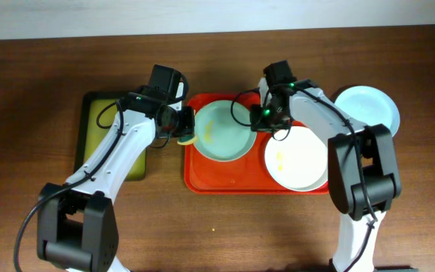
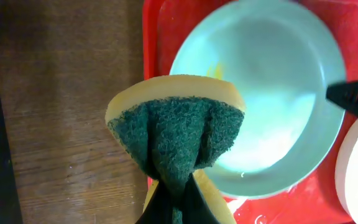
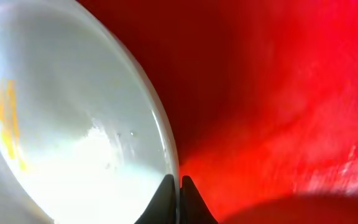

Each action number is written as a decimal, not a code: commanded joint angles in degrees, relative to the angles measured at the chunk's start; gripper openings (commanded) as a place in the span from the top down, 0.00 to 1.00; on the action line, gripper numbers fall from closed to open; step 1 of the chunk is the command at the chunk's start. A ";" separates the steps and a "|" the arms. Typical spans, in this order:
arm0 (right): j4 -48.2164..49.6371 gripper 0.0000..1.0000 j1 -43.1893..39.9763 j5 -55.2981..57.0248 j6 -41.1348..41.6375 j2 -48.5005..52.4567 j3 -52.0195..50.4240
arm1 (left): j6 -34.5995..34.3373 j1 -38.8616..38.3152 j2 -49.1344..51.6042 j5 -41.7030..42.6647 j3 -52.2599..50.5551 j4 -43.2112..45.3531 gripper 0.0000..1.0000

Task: Clean dirty plates on tray and stack at the side
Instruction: 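Grasp the light green plate rim with the right gripper, bring sponge over, then scrub the light green plate with the sponge in the left gripper, then lift the light green plate with the right gripper and stack it on the blue plate, then grasp the cream plate rim with the right gripper and pull it left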

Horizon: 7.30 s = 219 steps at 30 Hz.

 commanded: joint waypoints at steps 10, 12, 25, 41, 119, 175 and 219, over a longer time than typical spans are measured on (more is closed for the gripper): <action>-4.83 0.96 6.03 8.81 5.03 -1.70 -1.79 | 0.92 0.02 -1.68 0.24 0.57 0.22 1.00; -5.01 0.96 5.53 9.29 5.22 -1.73 -1.77 | 0.92 -0.09 -1.68 0.24 0.57 -0.31 1.00; -9.25 0.96 0.61 16.87 3.02 -5.07 -1.53 | 0.87 -4.48 0.87 0.28 0.55 2.08 1.00; -8.85 0.96 3.80 10.88 3.30 -3.28 -1.77 | -1.57 -7.04 3.63 3.23 0.55 6.71 1.00; -16.85 0.96 12.46 39.74 -3.48 -16.15 7.56 | -6.21 9.77 1.62 -18.29 13.09 -11.54 1.00; -12.17 0.50 -20.85 14.64 -9.38 -23.26 -24.85 | -3.87 5.70 1.62 -8.28 12.98 -10.45 1.00; 19.41 0.87 -2.51 4.52 10.78 -15.32 -31.78 | -7.93 13.22 1.62 -14.64 12.96 -10.03 1.00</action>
